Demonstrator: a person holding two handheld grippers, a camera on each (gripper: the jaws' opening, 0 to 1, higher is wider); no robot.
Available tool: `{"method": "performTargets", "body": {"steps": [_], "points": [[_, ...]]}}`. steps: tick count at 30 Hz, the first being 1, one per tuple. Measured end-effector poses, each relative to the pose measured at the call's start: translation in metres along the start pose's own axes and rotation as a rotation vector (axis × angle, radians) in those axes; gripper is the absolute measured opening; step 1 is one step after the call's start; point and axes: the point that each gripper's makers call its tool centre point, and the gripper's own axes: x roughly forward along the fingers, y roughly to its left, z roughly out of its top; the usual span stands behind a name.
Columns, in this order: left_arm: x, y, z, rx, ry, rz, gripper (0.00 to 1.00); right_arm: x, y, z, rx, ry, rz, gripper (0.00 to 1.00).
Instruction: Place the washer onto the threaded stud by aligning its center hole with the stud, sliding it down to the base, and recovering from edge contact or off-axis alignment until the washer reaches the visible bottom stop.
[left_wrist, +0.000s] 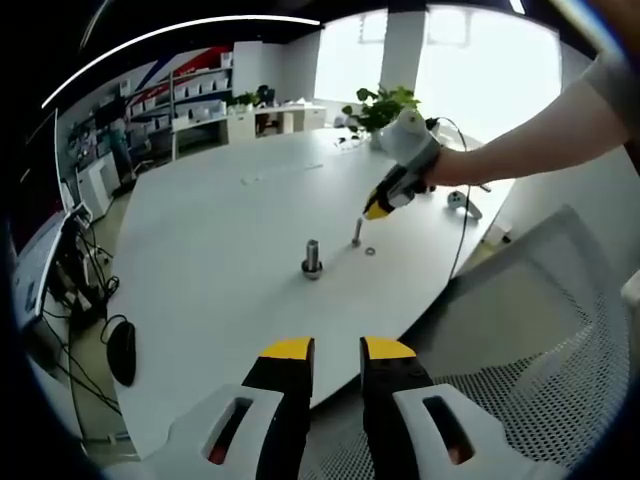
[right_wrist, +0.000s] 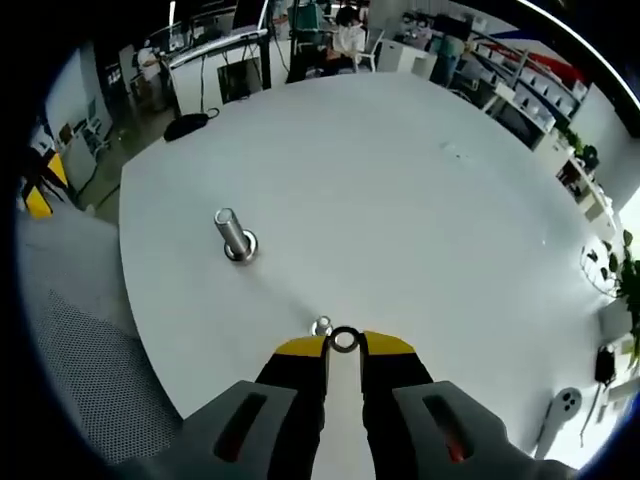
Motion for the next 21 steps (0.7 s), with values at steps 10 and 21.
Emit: {"method": "performTargets", "body": {"steps": [10,21], "points": [[0.0,0.0,0.0,0.0,-0.002,0.0,0.16,0.003,0.006,0.001,-0.062,0.011,0.01,0.14],[0.0,-0.001,0.0,0.005,0.003,-0.005,0.16,0.007,0.01,0.003,-0.087,0.02,0.025,0.14]]}}
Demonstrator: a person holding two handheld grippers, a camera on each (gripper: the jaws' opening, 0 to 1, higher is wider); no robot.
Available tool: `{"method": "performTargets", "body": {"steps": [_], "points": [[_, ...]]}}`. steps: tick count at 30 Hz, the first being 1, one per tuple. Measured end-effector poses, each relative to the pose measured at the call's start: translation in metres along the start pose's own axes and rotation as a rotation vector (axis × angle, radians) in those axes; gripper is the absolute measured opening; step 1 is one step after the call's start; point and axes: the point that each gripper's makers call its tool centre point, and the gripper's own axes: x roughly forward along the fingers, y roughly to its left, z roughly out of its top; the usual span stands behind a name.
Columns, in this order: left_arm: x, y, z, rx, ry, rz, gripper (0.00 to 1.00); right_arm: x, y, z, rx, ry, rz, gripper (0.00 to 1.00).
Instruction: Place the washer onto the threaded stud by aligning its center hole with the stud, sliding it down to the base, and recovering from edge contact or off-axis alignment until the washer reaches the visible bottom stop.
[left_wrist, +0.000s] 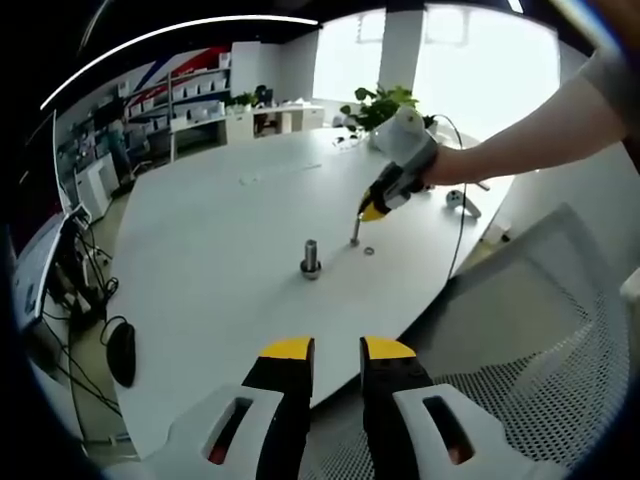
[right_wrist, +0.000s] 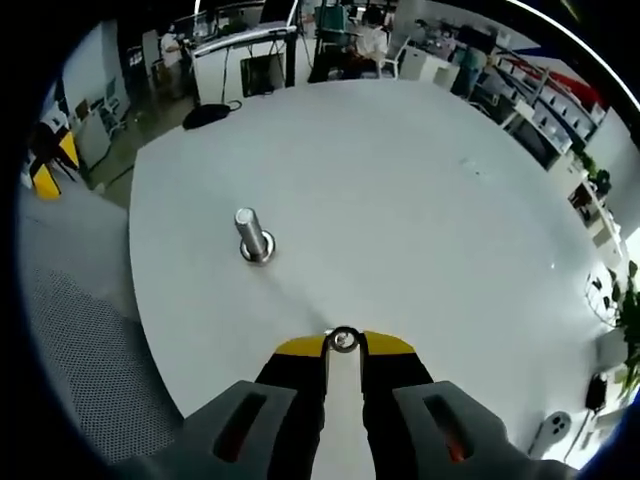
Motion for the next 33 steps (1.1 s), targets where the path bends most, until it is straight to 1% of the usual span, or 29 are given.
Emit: {"method": "performTargets", "body": {"steps": [10,15,19,23,27,33], "points": [[0.0007,-0.0003,-0.0009,0.001,0.004,-0.004,0.16,0.0064,0.0021,0.0,-0.017,0.02,0.017,0.14],[0.0006,-0.001,-0.0009,0.002,0.006,-0.006,0.16,0.009,-0.0012,0.0039,-0.014,0.023,0.017,0.14],[0.0007,-0.001,-0.0008,0.001,0.006,-0.007,0.16,0.0093,-0.0017,0.0027,-0.015,0.035,0.019,0.14],[0.0008,-0.0013,-0.0005,0.004,0.004,-0.008,0.15,0.0073,0.0015,0.0014,-0.039,0.041,0.028,0.14],[0.0003,-0.0009,0.0002,0.003,0.0,-0.006,0.15,0.006,0.0015,0.0004,-0.055,0.061,0.035,0.14],[0.0001,-0.0008,0.0004,0.004,0.0,-0.005,0.15,0.0069,0.0036,0.0005,-0.106,0.091,0.046,0.14]]}}
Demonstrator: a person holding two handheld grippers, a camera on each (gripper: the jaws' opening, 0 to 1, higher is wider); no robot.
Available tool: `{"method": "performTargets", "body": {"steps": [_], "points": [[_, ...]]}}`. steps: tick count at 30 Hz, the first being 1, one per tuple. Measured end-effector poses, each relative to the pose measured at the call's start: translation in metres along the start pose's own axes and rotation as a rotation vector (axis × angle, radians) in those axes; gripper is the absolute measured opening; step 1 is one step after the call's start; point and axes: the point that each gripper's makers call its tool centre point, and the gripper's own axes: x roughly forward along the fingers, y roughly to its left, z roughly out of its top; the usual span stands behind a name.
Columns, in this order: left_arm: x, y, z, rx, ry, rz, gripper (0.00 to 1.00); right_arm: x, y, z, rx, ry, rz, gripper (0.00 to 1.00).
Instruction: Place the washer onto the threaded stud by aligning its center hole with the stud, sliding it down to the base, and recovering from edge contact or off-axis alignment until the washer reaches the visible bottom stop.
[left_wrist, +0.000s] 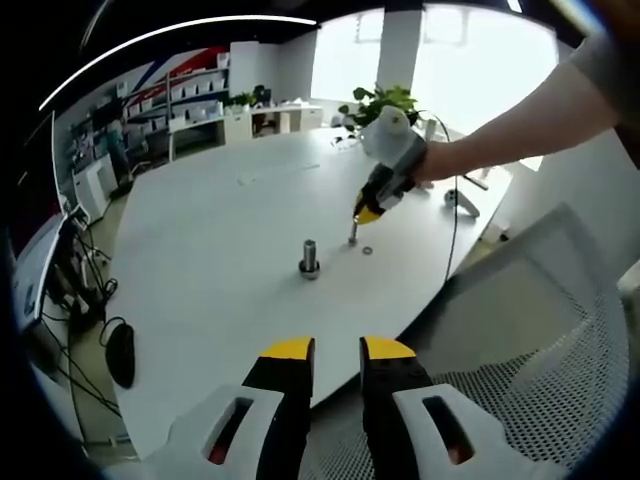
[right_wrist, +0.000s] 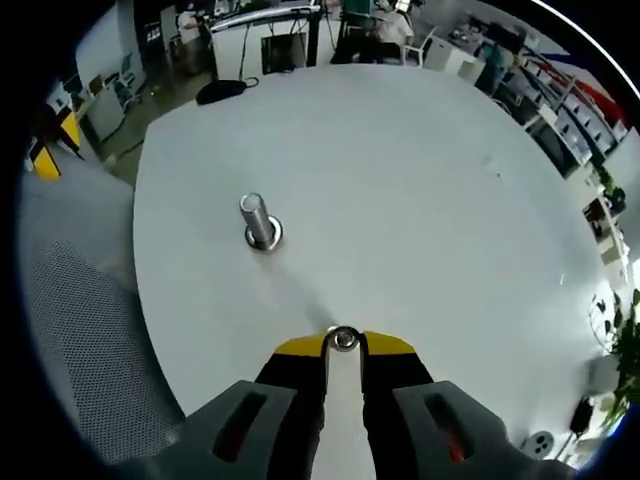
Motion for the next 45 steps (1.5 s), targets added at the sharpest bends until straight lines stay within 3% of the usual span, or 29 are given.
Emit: {"method": "performTargets", "body": {"steps": [25,45], "points": [[-0.001,0.002,0.001,-0.009,-0.01,0.014,0.15,0.005,0.003,0.0,-0.014,0.082,0.055,0.14],[-0.001,0.006,-0.003,-0.023,0.01,0.029,0.15,0.041,0.016,-0.02,0.01,0.168,0.1,0.14]]}}
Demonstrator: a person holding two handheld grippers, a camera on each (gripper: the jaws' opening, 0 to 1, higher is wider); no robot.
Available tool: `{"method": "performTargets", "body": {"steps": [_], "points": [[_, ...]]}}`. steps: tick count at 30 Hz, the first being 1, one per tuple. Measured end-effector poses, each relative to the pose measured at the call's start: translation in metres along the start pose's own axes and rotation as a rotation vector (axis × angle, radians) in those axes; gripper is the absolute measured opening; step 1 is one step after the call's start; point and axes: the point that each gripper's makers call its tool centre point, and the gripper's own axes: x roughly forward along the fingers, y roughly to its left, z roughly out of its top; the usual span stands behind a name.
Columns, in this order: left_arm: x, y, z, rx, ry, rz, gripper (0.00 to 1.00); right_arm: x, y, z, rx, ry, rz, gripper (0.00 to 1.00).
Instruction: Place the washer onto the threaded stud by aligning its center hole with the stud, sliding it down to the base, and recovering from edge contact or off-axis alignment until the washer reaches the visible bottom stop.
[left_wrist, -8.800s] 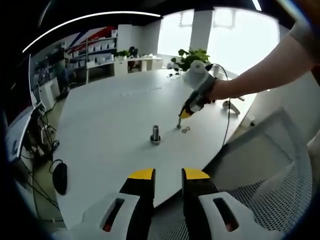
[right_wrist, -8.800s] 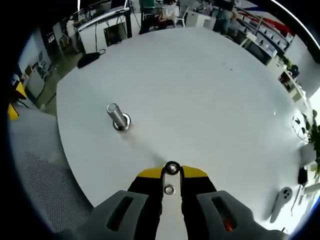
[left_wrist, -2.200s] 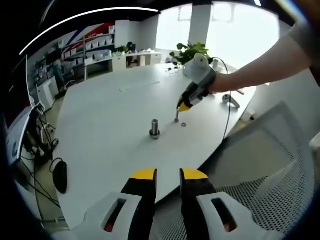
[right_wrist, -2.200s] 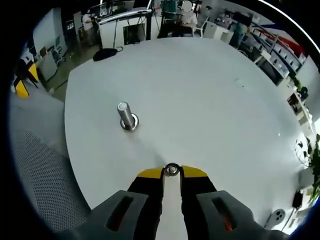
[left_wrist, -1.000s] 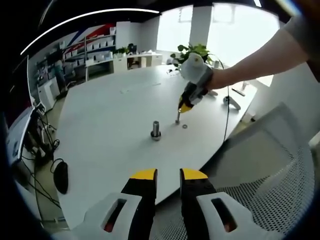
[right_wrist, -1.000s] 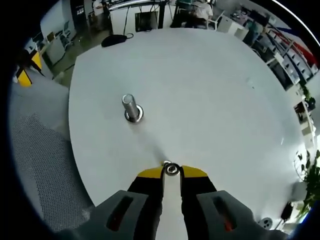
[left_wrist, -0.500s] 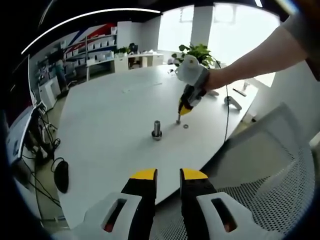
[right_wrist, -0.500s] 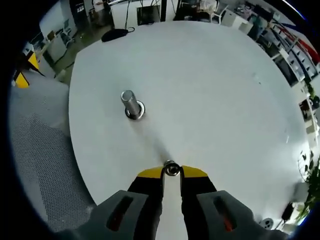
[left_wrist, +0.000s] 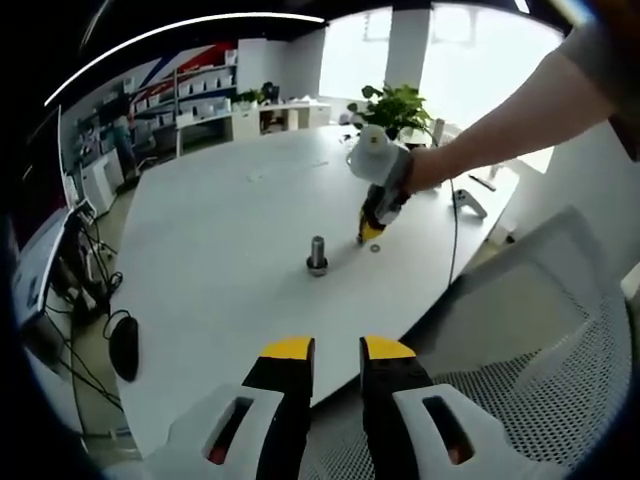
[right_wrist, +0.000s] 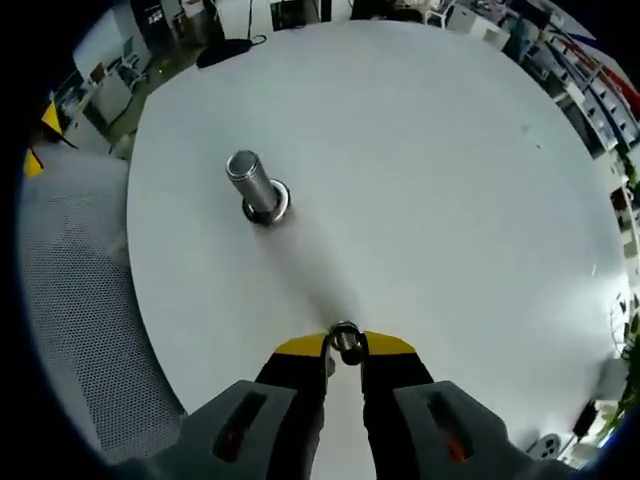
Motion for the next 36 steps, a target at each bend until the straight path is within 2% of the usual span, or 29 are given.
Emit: {"method": "performTargets", "body": {"steps": [18,27,36], "points": [[0.0,0.0,-0.003,-0.001,0.014,0.004,0.15,-0.002,0.001,-0.002,0.033,-0.028,0.002,0.18],[0.0,-0.001,-0.002,0.006,0.011,0.001,0.15,-0.007,0.007,-0.015,0.064,-0.012,0.004,0.18],[0.0,-0.001,-0.002,0.004,0.009,-0.001,0.15,0.001,0.012,-0.022,0.07,0.01,0.009,0.18]]}}
